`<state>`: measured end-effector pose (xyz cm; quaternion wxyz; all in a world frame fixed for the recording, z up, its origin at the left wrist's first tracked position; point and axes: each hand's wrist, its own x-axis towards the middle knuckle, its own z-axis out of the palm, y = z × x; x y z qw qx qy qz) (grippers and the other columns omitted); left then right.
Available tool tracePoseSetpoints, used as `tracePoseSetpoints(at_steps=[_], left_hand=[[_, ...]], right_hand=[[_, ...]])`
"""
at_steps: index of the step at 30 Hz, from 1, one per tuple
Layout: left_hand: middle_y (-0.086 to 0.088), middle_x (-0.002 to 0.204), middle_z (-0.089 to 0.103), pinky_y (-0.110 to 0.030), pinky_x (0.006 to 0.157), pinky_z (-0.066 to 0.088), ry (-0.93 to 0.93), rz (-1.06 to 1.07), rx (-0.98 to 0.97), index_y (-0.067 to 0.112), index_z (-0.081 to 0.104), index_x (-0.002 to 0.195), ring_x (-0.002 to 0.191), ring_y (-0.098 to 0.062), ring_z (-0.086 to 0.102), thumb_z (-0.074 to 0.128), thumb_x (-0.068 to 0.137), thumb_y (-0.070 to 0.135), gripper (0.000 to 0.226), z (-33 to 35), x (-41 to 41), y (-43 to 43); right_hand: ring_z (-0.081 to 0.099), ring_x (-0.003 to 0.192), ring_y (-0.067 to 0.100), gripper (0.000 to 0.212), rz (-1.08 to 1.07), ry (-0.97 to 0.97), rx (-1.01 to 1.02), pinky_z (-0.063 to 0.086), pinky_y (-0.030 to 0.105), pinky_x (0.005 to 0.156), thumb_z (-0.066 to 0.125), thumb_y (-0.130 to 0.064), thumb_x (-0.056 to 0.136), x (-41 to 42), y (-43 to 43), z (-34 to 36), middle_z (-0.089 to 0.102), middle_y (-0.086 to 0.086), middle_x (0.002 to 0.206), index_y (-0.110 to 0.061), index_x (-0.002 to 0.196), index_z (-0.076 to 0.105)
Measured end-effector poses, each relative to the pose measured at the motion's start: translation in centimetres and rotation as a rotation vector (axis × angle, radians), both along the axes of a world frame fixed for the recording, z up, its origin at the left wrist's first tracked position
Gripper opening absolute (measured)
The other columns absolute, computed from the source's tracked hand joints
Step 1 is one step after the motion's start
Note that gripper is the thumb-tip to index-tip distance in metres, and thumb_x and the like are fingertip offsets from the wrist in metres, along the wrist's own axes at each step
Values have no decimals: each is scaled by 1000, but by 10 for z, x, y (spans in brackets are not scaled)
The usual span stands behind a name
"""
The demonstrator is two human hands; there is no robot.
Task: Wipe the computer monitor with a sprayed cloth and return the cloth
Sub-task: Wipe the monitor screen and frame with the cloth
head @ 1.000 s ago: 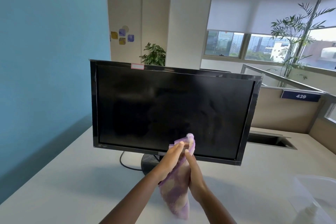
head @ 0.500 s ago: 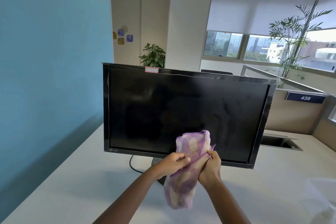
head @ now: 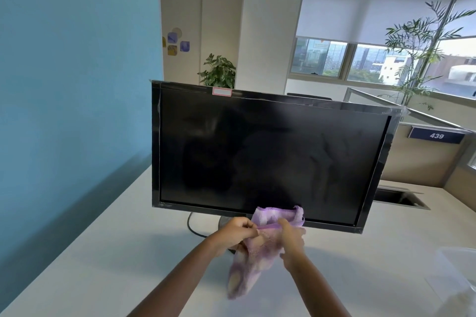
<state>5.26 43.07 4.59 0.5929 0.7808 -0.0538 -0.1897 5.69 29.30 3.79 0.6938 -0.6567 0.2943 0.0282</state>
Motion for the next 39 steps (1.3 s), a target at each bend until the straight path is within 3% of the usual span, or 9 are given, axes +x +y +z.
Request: tracePoseSetpoints(at_steps=[4,8,15,20,22,25,31,36,39], left_hand=[[-1,79,54,-17,54,48,-43,61,-80,18,55,90,70,-10,53,53,88,14,4,18,4,-11],[-16,93,59,-29,67,53,-104,142,-255,16,55,97,84,-23,59,49,89,8,12,52,12,-22],[-8,80,58,-19,64,59,-173,136,-515,10,63,86,79,-15,61,39,91,-3,27,109,22,-27],[-9,86,58,-15,66,57,-200,203,-594,-6,55,114,81,-13,60,50,86,-10,29,131,27,-11],[-7,93,59,-12,69,55,-241,182,-512,-2,52,120,85,-12,60,56,82,-9,38,134,27,2],[-7,108,58,-19,84,48,-400,208,-106,6,53,123,99,-16,56,65,78,-4,47,133,28,18],[-8,84,68,-27,68,54,-674,296,424,9,67,98,70,-17,62,56,86,5,17,110,30,30],[-19,92,69,-34,73,58,-514,273,383,3,66,96,80,-29,69,56,87,3,13,82,31,22],[-21,94,70,-28,68,58,-504,281,301,1,66,97,82,-28,69,58,86,3,14,70,33,15]], right_hand=[[21,140,35,70,146,-249,-325,27,46,114,51,-27,94,-9,-4,9,5,14,155,-14,147,8],[28,139,28,62,291,-416,-487,32,37,108,46,-35,95,-15,-11,38,13,9,155,-18,147,18],[39,130,16,88,407,-556,-718,37,24,88,61,-49,81,-30,-20,56,24,-2,151,-27,148,10],[56,85,12,41,450,-438,-872,48,23,71,58,-18,87,-23,-48,55,61,-1,107,-19,127,47],[55,69,9,7,439,-407,-910,46,25,62,59,-16,85,-19,-62,58,62,-3,81,-21,90,61],[46,53,9,25,387,-418,-901,33,24,51,63,-20,84,-14,-77,64,52,-4,56,-18,59,59],[56,64,13,17,330,-430,-948,44,28,58,63,-25,85,0,-94,71,60,-5,65,-24,68,64],[58,75,18,14,314,-367,-1180,46,30,63,56,-19,89,6,-96,64,64,2,84,-16,92,69],[58,80,22,15,163,-514,-1282,43,28,66,56,-15,90,0,-97,60,67,8,95,-13,96,70]])
